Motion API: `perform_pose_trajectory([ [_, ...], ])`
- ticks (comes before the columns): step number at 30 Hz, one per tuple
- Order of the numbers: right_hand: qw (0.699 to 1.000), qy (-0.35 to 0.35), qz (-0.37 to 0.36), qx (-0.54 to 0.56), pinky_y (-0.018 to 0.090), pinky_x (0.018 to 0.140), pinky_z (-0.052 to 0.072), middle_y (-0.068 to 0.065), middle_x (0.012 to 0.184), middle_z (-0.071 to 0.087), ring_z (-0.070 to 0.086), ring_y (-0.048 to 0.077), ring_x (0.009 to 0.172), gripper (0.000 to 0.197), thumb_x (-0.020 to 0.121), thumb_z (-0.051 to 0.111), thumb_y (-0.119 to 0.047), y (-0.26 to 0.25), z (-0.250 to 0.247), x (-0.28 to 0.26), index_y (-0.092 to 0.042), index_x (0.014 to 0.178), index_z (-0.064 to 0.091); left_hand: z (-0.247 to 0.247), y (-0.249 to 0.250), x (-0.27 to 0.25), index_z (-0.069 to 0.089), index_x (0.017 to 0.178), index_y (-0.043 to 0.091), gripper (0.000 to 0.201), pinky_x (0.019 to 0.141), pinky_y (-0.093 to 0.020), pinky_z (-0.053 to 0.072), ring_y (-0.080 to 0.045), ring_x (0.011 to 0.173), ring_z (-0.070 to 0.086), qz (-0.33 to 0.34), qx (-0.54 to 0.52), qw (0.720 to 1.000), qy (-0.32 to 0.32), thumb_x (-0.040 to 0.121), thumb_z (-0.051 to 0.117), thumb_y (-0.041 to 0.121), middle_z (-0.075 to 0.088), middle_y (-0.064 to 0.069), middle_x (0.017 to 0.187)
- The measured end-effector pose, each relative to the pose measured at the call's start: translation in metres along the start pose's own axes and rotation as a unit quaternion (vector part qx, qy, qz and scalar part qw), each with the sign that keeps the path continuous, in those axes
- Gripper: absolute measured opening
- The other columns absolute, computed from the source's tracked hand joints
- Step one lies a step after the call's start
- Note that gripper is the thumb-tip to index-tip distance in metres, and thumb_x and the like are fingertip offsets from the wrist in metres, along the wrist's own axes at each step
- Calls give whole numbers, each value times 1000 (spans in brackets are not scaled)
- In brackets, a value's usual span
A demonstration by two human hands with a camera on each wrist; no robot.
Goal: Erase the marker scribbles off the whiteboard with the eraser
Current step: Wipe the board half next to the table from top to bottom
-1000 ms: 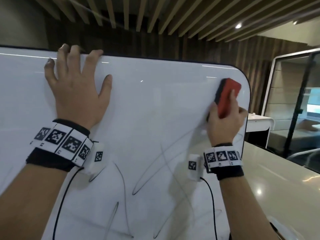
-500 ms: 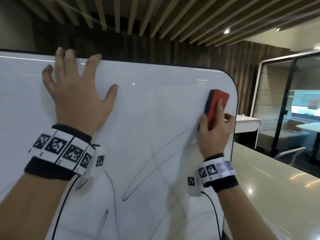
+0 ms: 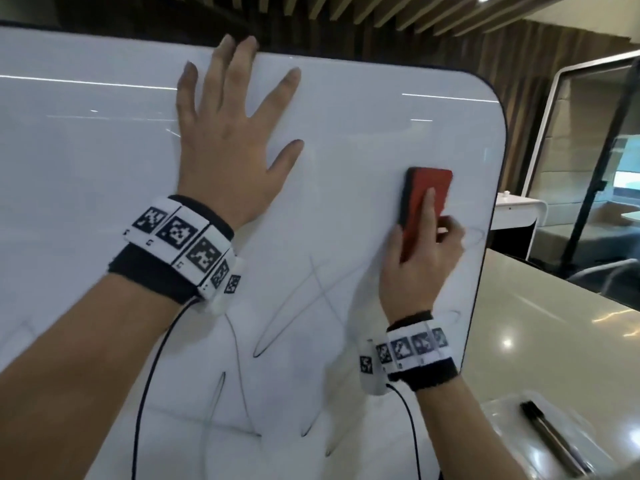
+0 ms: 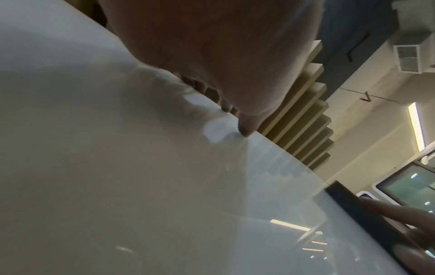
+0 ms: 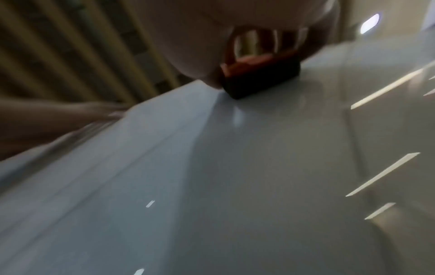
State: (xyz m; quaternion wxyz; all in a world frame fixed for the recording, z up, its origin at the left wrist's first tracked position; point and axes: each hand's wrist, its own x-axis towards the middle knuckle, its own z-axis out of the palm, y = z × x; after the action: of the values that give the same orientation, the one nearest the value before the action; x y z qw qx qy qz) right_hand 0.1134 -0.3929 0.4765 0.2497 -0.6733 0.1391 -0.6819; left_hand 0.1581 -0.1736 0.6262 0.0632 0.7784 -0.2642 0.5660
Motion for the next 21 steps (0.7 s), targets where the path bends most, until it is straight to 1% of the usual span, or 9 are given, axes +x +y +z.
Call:
perform_pose_trajectory([
  [2, 983, -71, -171, -5, 49, 100, 41, 22, 132, 50, 49, 37, 113, 53, 98, 63, -24, -16, 4, -37, -23, 150, 52, 1, -1, 0, 23, 159, 34, 64, 125, -59, 5, -32, 157, 6, 0, -7, 1000, 2, 101, 37, 58, 10, -13, 169],
  [4, 956, -115, -266, -39, 51, 97, 44, 20, 131, 52, 50, 37, 111, 49, 99, 63, -24, -5, -2, -39, -25, 147, 56, 2, -2, 0, 23, 159, 35, 64, 125, -59, 4, -32, 157, 6, -3, -17, 1000, 1, 101, 37, 58, 10, -13, 169],
  [6, 974, -75, -209, -33, 51, 95, 46, 22, 130, 52, 51, 37, 108, 53, 97, 65, -24, 19, -8, -9, -24, 148, 54, 2, -2, -1, 24, 159, 35, 64, 125, -59, 4, -33, 157, 7, -5, -14, 1000, 3, 101, 38, 58, 10, -13, 169],
  [9, 999, 17, 28, 18, 53, 99, 46, 22, 124, 49, 50, 35, 108, 59, 94, 64, -27, 35, -12, 30, -21, 151, 51, 2, 0, -1, 25, 158, 35, 63, 125, -59, 5, -33, 157, 8, -1, -14, 1000, 9, 101, 38, 58, 11, -13, 169],
  [10, 998, 22, 54, 27, 53, 100, 46, 22, 123, 49, 49, 35, 108, 60, 93, 64, -27, 26, -10, 29, -20, 151, 51, 2, 0, -1, 25, 158, 35, 63, 125, -59, 5, -33, 157, 8, -3, -16, 1000, 10, 101, 38, 58, 12, -14, 169],
  [14, 976, -107, -188, 21, 48, 96, 45, 24, 128, 51, 50, 36, 105, 54, 97, 62, -25, -25, -4, -37, -21, 149, 53, 4, 0, 2, 27, 157, 35, 63, 125, -59, 7, -34, 156, 10, -9, -15, 1000, 16, 100, 41, 57, 14, -14, 168],
  [16, 958, -145, -247, -16, 48, 93, 45, 22, 128, 52, 51, 37, 106, 50, 99, 61, -25, -19, -9, -43, -24, 148, 55, 4, -1, 2, 27, 157, 35, 63, 124, -60, 8, -34, 156, 11, -8, -14, 1000, 21, 100, 42, 58, 15, -15, 167],
  [18, 978, -89, -185, -23, 49, 93, 46, 24, 126, 52, 51, 37, 105, 53, 97, 62, -27, 6, -10, -17, -21, 149, 54, 4, -1, 1, 28, 157, 36, 63, 125, -59, 8, -34, 156, 11, -6, -14, 1000, 21, 100, 41, 59, 15, -14, 167],
  [21, 999, 10, 35, 38, 46, 98, 46, 24, 123, 48, 48, 32, 106, 59, 95, 63, -28, 20, -11, 19, -19, 152, 49, 2, 1, 0, 28, 157, 35, 63, 125, -58, 7, -34, 156, 10, -7, -13, 1000, 14, 100, 39, 59, 14, -14, 168],
])
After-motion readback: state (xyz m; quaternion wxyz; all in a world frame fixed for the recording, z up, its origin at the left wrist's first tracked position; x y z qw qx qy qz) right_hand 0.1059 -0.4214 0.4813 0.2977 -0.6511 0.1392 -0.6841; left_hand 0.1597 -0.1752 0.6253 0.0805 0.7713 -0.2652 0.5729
